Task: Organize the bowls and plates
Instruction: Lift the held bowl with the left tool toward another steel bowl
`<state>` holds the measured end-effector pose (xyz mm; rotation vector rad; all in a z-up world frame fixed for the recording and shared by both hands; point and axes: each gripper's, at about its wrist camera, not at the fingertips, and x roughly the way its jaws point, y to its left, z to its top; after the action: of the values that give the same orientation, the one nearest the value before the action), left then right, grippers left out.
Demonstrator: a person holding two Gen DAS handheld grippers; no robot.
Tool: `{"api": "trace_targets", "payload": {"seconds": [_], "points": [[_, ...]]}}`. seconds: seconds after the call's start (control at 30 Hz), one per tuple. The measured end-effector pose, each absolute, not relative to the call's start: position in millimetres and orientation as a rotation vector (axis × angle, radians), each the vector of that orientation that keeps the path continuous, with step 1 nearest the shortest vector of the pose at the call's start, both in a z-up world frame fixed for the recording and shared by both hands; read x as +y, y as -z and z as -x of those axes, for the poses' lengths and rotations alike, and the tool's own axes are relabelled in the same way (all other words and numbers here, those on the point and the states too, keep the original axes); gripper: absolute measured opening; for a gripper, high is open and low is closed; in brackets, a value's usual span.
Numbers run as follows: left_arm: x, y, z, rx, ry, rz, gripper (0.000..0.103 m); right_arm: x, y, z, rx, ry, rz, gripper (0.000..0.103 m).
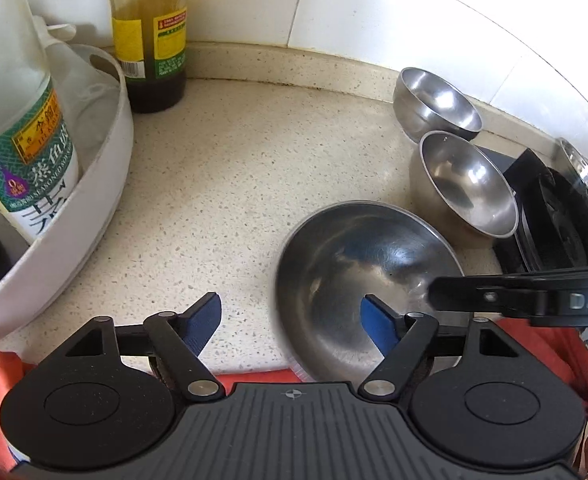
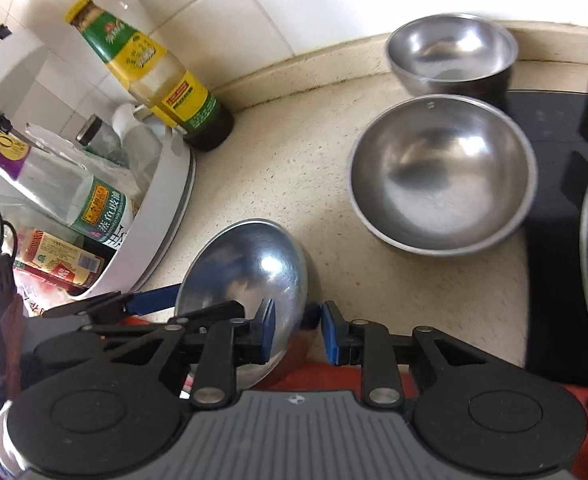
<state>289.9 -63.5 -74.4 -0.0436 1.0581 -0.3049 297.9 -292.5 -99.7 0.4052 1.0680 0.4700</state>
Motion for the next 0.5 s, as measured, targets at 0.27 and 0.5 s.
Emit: {"api": "trace_targets", "payload": {"seconds": [0.27, 0.5], "points": [[-69.5, 87.7, -289.7, 1.086, 0.328, -0.013, 0.066, -327.4, 89.3, -268.8, 0.993, -0.391, -0.462, 0.029], [-68.5, 72.2, -281.1, 1.054, 0.263, -0.025, 0.067, -364.7, 83.9, -275.3, 0.943, -0.358, -0.496, 0.031]]}}
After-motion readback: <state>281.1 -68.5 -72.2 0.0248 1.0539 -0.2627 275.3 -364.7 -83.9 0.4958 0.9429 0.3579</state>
